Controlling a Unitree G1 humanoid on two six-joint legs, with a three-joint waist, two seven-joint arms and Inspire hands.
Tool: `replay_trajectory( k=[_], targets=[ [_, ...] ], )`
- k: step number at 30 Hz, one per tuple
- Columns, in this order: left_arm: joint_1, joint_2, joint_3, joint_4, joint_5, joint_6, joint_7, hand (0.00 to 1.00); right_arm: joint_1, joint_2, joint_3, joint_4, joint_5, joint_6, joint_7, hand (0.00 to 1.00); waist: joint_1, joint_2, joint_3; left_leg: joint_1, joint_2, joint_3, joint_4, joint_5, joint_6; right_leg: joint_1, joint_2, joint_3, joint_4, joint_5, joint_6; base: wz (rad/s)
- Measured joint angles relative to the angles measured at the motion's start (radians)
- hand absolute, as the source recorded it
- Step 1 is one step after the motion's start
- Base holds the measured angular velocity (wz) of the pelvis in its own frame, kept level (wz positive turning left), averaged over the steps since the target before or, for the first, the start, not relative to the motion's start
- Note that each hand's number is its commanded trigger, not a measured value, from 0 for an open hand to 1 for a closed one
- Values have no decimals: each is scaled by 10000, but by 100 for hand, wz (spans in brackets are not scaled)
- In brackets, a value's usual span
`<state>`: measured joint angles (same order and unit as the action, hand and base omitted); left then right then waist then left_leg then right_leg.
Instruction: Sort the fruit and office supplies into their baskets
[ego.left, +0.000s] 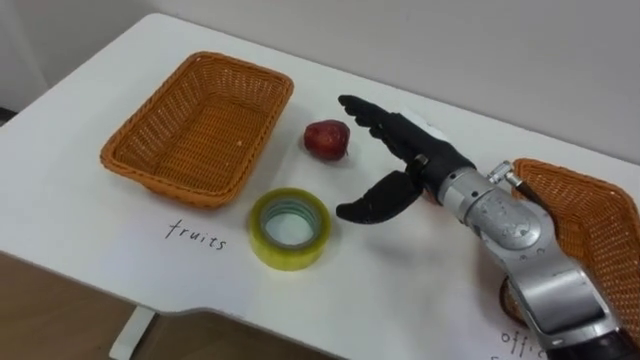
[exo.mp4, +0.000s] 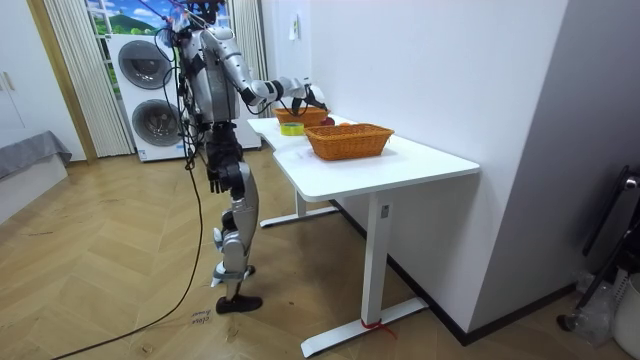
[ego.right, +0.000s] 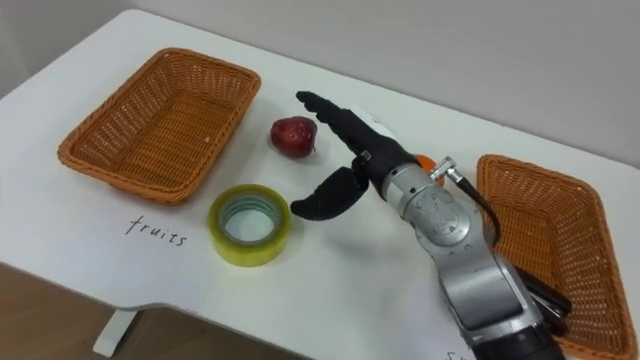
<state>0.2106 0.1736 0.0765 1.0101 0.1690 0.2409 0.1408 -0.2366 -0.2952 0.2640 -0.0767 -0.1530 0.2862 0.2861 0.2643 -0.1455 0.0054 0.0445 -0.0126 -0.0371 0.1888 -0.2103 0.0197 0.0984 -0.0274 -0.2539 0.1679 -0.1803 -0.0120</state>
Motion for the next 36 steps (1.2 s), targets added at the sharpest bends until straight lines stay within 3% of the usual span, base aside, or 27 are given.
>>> replay_trajectory(
  k=[10, 23, 36],
  targets=[
    [49, -28, 1, -85, 15, -5, 38, 0, -7, 9, 0, 412, -84, 8, 159, 0, 190, -103, 68, 11, 0, 25, 5, 13, -2, 17, -3, 4, 1, 0, 0, 0],
    [121, -38, -7, -183, 13, 4, 49, 0, -23, 232, 361, 677, -62, 205, 462, 0, 483, -101, 76, -12, -3, -12, -8, 12, -1, -21, -16, -16, 1, 0, 0, 0],
    [184, -26, -28, -81, -2, -5, 83, 0, -853, 652, 708, 1529, -99, 202, 556, 0, 454, -81, 90, -5, -18, -186, 3, 13, 0, 62, -21, -225, 1, 0, 0, 4]
  ],
)
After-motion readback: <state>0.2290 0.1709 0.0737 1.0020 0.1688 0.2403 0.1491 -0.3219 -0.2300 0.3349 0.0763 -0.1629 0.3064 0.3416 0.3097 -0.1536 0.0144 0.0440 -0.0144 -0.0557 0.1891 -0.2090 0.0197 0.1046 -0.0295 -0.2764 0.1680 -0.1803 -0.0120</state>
